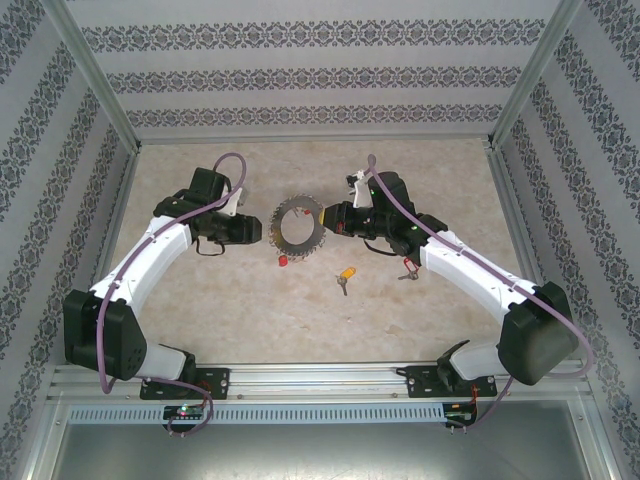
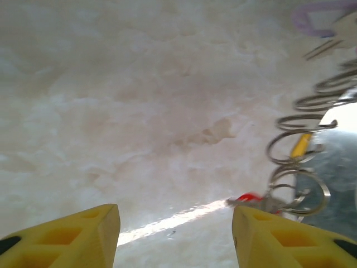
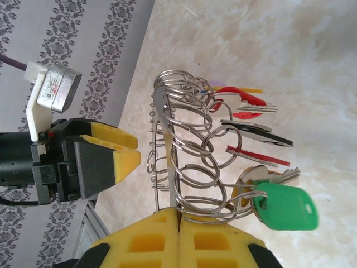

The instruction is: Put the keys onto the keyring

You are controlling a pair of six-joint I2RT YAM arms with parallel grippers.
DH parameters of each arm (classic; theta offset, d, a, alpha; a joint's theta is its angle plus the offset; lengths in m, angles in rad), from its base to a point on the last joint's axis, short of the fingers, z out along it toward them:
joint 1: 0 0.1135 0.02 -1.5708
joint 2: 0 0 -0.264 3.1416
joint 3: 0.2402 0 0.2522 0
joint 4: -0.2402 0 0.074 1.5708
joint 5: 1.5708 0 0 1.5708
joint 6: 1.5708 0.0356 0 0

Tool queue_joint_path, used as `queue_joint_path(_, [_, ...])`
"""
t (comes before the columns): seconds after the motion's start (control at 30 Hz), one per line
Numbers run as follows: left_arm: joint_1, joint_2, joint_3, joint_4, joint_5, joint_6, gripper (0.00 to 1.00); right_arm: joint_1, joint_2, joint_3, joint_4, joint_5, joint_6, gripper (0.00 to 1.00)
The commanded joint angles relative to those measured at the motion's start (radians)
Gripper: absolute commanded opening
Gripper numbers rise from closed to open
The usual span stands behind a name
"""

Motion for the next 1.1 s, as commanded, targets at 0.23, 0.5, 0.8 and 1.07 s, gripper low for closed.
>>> queue_joint_path(0.23, [-0.038, -0.084, -0.043, 0.217, 0.231, -0.066, 0.79, 0.026, -0.019, 0.05, 0.019, 0.009, -0.036, 0.0])
queue_joint_path(0.5, [-0.061, 0.053, 0.034, 0.04, 0.063, -0.01, 0.75, 0.033, -0.033, 0.056, 0.016, 0.016, -0.045, 0.0])
queue_joint_path(0.8, [-0.063, 0.047, 0.035, -0.037, -0.103, 0.025, 0.62, 0.034, -0.05, 0.06, -0.011, 0.039, -0.061, 0.0])
queue_joint_path(1.07, [-0.061, -0.022, 0.012, 0.008, -0.177, -0.043, 0.54, 0.033, -0.043, 0.054, -0.025, 0.063, -0.067, 0.0])
